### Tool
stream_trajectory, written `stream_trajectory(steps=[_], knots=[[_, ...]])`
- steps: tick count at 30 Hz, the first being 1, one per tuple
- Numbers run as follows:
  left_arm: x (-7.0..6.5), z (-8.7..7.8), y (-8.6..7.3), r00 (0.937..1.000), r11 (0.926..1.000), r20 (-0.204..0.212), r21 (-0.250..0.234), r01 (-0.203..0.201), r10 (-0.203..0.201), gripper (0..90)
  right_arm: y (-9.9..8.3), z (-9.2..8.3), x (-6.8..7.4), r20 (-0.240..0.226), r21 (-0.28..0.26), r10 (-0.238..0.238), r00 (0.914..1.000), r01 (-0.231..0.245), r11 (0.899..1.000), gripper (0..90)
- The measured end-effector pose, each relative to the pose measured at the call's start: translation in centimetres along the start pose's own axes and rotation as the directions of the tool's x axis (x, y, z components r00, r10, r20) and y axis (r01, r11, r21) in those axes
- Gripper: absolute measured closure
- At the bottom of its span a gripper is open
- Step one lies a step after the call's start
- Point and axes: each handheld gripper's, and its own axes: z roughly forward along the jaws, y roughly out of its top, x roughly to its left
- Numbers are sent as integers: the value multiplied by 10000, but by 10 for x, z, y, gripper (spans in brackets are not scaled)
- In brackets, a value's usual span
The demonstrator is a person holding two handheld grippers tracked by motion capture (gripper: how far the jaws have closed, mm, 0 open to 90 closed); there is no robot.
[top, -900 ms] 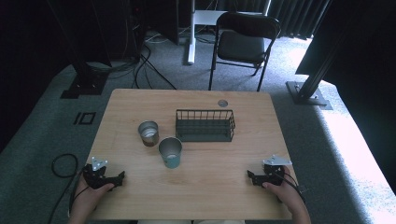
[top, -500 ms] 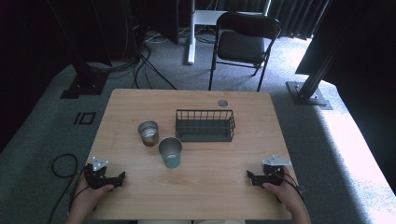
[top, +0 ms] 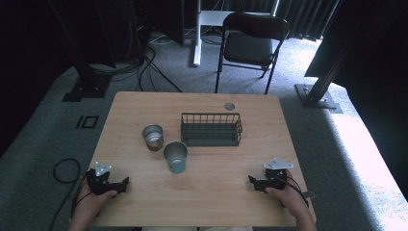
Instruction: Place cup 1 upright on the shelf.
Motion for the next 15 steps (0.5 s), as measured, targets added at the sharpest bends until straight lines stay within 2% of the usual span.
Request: stream_trajectory(steps=[15], knots=[[0, 0, 0, 10000, 10000, -2, 1, -2, 2, 4, 19, 11, 22, -698, -262, -540, 9961, 523, 9983, 126]])
